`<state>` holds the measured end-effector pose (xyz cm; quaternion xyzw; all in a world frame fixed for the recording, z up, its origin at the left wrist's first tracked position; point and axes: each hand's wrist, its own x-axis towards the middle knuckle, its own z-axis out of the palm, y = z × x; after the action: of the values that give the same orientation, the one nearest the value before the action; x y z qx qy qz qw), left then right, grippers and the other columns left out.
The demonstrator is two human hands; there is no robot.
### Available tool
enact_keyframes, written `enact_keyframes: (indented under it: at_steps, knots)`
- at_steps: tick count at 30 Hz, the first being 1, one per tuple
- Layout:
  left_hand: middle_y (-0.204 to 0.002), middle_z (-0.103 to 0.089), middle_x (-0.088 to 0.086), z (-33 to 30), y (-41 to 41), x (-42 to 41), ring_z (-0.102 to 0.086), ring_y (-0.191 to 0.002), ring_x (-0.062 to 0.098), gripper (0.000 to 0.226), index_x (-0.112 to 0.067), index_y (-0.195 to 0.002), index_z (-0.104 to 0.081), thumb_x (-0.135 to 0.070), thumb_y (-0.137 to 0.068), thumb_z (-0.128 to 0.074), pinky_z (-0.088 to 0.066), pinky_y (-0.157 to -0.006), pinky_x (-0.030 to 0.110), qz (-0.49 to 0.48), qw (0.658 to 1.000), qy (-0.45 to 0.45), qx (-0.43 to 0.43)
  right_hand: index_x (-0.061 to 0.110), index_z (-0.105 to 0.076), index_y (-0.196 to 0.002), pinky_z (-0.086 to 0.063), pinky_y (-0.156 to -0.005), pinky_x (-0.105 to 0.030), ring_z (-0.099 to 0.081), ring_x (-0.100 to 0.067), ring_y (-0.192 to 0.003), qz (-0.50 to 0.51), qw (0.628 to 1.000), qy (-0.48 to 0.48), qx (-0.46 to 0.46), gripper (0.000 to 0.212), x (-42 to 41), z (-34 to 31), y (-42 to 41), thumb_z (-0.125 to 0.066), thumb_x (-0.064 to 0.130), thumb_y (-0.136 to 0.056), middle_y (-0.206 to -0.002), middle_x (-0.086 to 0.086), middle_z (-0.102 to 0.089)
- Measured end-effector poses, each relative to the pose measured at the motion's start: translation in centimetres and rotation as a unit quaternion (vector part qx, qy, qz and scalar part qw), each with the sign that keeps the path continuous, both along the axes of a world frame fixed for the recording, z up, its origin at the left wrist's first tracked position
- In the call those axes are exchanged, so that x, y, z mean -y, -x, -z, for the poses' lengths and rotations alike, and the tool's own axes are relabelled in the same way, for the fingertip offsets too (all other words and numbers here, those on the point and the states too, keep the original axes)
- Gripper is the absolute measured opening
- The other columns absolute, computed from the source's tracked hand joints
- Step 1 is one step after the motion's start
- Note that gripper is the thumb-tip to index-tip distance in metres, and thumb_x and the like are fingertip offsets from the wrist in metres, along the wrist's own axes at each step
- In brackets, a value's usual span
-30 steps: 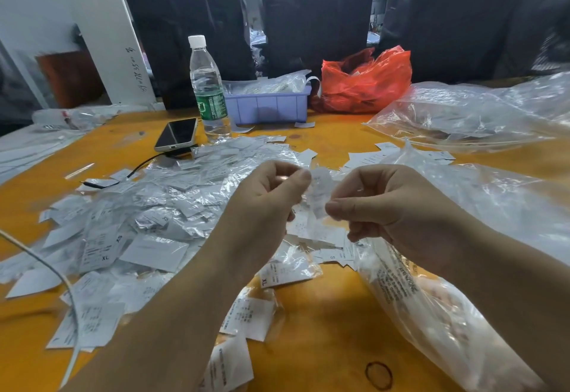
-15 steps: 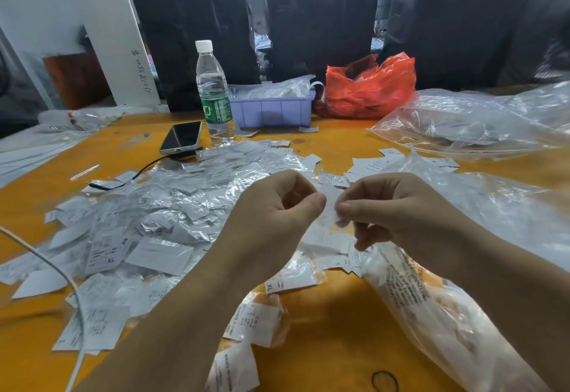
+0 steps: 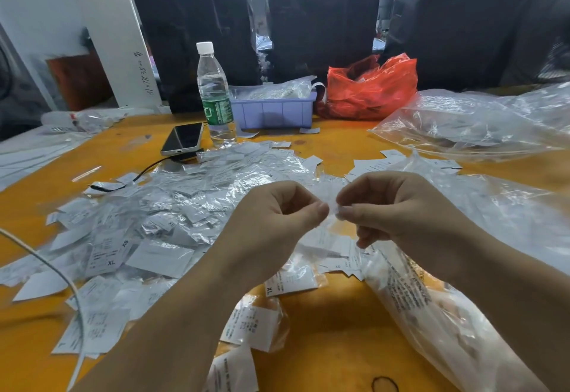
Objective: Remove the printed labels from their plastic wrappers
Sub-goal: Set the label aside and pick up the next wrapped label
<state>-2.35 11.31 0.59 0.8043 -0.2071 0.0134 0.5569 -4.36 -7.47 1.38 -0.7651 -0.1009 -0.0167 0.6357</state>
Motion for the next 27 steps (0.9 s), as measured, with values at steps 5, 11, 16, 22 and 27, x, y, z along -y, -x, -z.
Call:
enact_keyframes:
  at_steps: [5,11,16,22,27]
  knots:
    - [-0.075,-0.067,0.005,0.3,0.0,0.2,-0.063,-0.073,0.02,0.013,-0.023,-0.076,-0.07,-0.033,-0.083,-0.075,-0.052,-0.064,0.03,0.004,1.0,-0.002,-0.001,0.017,-0.065,-0.114,-0.052,-0.053,-0.027,-0.059,-0.018,-0.057,0.018,0.998,-0.062,-0.014,0.042,0.0,0.1,-0.2,-0.071,-0.005,-0.079,-0.083,-0.01,-0.067]
    - [-0.075,-0.068,0.003,0.4,-0.2,0.1,-0.063,-0.07,0.017,0.013,-0.022,-0.078,-0.069,-0.033,-0.084,-0.074,-0.052,-0.065,0.028,0.009,1.0,-0.011,-0.005,0.012,-0.077,-0.09,-0.053,-0.055,-0.025,-0.058,-0.014,-0.055,0.017,0.997,-0.075,-0.031,0.019,0.1,0.2,-0.3,-0.071,-0.004,-0.079,-0.07,-0.004,-0.064]
    - [-0.068,-0.07,-0.002,0.2,-0.3,0.1,-0.052,-0.048,0.006,0.011,-0.018,-0.088,-0.061,-0.029,-0.093,-0.063,-0.043,-0.048,0.016,-0.012,0.999,0.05,-0.019,0.009,-0.078,-0.084,-0.053,-0.055,-0.026,-0.06,-0.015,-0.057,0.022,0.992,-0.116,-0.039,0.023,0.3,0.0,-0.3,-0.076,0.017,-0.063,-0.073,-0.01,-0.068]
    - [-0.07,-0.07,0.001,-0.1,0.0,0.0,-0.058,-0.051,0.012,0.007,-0.014,-0.101,-0.055,-0.02,-0.098,-0.056,-0.051,-0.052,0.022,-0.027,0.991,0.127,-0.03,0.004,-0.073,-0.097,-0.056,-0.056,-0.028,-0.061,-0.016,-0.061,-0.03,0.993,-0.086,-0.076,0.038,-0.5,0.2,-0.2,-0.075,0.022,-0.063,-0.077,-0.007,-0.068]
    - [-0.079,-0.072,0.006,0.0,-0.1,0.3,-0.068,-0.067,0.017,0.02,-0.015,-0.107,-0.051,-0.007,-0.093,-0.061,-0.057,-0.062,0.025,-0.018,0.986,0.154,-0.054,0.006,-0.074,-0.095,-0.054,-0.057,-0.025,-0.062,-0.015,-0.062,-0.042,0.997,-0.047,-0.052,0.029,-0.9,0.5,0.3,-0.077,0.019,-0.069,-0.076,-0.005,-0.068]
